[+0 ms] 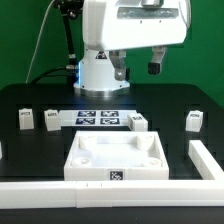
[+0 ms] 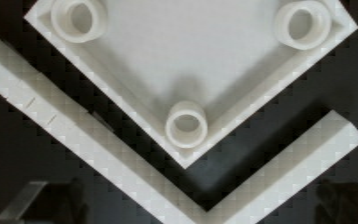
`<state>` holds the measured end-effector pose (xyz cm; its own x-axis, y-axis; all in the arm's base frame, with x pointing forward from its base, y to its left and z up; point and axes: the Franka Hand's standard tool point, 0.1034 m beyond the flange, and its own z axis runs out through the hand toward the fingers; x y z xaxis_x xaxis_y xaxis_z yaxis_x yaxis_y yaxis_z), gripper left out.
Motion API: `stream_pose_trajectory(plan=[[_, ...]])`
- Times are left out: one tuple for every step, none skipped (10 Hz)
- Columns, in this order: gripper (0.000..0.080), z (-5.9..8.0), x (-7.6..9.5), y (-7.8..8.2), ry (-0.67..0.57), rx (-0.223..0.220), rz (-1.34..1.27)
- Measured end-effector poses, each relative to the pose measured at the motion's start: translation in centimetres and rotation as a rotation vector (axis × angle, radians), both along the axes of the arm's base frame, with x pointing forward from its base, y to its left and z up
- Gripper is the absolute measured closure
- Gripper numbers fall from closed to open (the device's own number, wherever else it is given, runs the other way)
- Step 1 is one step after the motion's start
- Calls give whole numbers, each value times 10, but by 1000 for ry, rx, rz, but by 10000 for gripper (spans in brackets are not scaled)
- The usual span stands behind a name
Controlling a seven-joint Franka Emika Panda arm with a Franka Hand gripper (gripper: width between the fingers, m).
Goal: Assemble one leg
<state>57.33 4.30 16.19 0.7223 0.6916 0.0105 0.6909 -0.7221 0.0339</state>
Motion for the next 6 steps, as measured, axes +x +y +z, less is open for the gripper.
stream_pose_trajectory(plan=[[150, 0, 0, 0, 0, 0, 0], [150, -1, 0, 0, -9, 0, 22], [150, -7, -6, 1, -16, 0, 73], [150, -13, -17, 2, -14, -2, 154], [150, -19, -24, 2, 0, -5, 243], [150, -24, -27, -1, 13, -6, 335]])
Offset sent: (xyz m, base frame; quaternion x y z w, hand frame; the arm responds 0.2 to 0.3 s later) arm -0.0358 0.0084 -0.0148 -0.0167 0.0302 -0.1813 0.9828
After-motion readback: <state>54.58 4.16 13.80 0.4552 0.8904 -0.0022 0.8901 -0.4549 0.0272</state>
